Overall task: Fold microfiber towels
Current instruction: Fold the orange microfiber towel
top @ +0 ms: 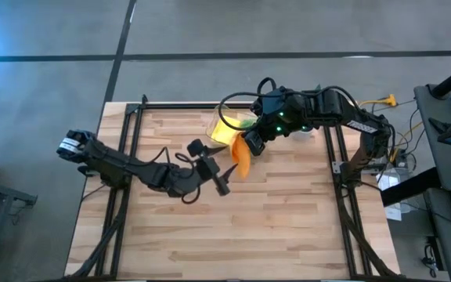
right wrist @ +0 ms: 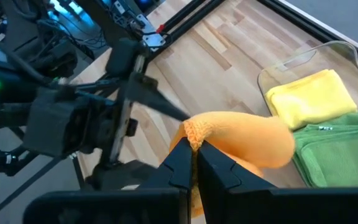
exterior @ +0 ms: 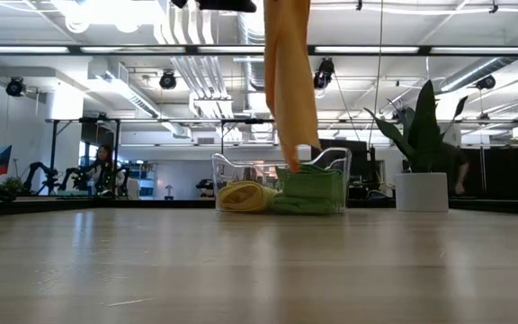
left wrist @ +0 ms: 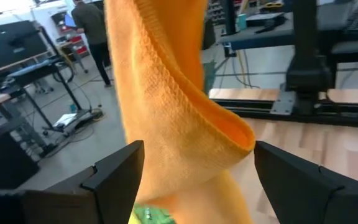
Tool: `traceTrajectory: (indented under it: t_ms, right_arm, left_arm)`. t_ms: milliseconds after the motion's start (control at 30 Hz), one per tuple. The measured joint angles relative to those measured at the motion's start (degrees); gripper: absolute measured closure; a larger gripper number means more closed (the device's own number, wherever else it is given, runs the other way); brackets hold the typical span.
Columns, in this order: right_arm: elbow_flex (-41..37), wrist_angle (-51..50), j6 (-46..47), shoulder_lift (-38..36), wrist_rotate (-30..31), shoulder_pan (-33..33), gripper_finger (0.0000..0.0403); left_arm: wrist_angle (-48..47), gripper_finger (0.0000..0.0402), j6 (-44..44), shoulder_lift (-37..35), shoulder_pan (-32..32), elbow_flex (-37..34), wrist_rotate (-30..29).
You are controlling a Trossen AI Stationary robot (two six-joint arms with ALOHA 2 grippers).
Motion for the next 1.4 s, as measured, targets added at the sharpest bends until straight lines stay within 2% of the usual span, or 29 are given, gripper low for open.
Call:
traceTrajectory:
  t_ms: [267, 367, 467, 733, 867, 1100, 1267, 1333, 1400]
  right_arm:
    - [0.0, 0.13, -0.23, 0.0, -0.02, -0.15, 0.0394]
    - [0.0, 0.09, -0.44, 0.02, -0.02, -0.15, 0.0394]
    - [0.0, 0.08, -1.15, 0.0, -0.02, -0.15, 0.0394]
    - [0.0, -0.17, -2.88, -0.1, -0.02, -0.24, 0.0394]
    - [0.0, -0.63, -3.26, -0.42, -0.02, -0.82, 0.0394]
    - [0.02, -1.07, -5.55, -1.01, -0.09, -1.31, 0.0394]
    - [0.02, -4.42, -10.1, -1.11, -2.86, -1.26, 0.0394]
    - [-0.12, -6.21, -11.64, -1.11, -3.37, -0.69, 0.0394]
    - [-0.51, -7.24, -13.06, -1.11, -4.86, 0.03, 0.0394]
  left_arm:
    - [1.96, 0.0117, -0.11, 0.63, 2.83, -0.02, 1.21]
    - [2.03, 0.0135, -0.06, 0.61, 2.9, -0.02, 1.42]
    - [1.9, 0.0179, 0.08, 0.59, 2.9, -0.02, 1.49]
    - [-1.43, 0.0338, 0.02, 0.04, 1.93, -0.02, 1.51]
    - [-3.86, 0.0388, -0.02, -1.7, 1.35, -0.02, 1.51]
    - [-8.33, 0.0394, -0.03, -5.46, 1.22, -0.02, 0.02]
    - [-10.36, 0.0394, -0.11, -9.65, 1.07, -0.02, -0.01]
    - [-11.56, 0.0393, -1.39, -11.55, 0.87, -0.02, 1.18]
    - [-13.39, 0.0393, -6.14, -13.31, 0.85, -0.02, 5.67]
